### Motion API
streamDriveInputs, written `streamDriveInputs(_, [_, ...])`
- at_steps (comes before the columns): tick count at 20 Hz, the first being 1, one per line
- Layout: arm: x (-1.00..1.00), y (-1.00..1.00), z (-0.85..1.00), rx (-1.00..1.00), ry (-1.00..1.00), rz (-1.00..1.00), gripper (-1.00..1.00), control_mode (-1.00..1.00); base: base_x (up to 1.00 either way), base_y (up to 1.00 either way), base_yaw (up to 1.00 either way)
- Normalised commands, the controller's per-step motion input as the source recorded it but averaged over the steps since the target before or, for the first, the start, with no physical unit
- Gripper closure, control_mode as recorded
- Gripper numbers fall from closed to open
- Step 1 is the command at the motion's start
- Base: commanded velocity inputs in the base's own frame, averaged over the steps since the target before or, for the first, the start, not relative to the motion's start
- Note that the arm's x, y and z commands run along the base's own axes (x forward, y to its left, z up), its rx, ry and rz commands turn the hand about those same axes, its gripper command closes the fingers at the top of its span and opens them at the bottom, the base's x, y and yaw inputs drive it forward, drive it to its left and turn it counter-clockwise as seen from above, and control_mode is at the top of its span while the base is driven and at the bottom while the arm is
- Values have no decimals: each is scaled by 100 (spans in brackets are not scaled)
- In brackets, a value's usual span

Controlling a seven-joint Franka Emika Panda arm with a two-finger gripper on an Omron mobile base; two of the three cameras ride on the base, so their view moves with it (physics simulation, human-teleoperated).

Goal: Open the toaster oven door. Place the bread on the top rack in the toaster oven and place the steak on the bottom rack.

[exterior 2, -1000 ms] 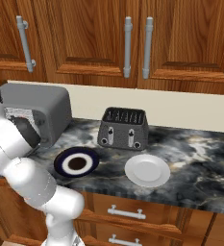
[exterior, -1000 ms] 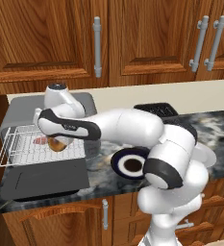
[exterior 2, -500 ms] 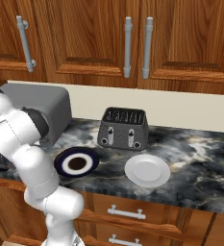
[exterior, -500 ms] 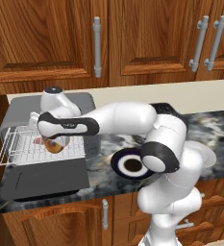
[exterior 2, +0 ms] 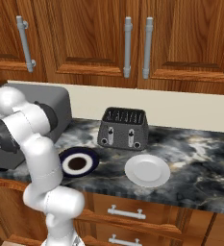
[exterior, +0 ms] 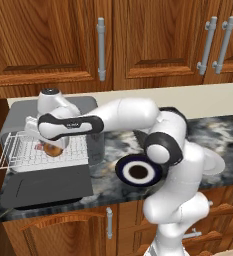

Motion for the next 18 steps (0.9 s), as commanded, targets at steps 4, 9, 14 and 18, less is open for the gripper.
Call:
streamDriveInputs(4, [0,21,-4,0,0,8,-100,-100,0,0,0])
streamDriveInputs(9, [0,4,1,0,-3,7,-100,-100,0,0,0])
streamDriveInputs(14, [0,0,20,0,-2,7,-100,-100,0,0,0])
streamDriveInputs(18, [-59,1,31,0,-2,7,-100,-100,0,0,0])
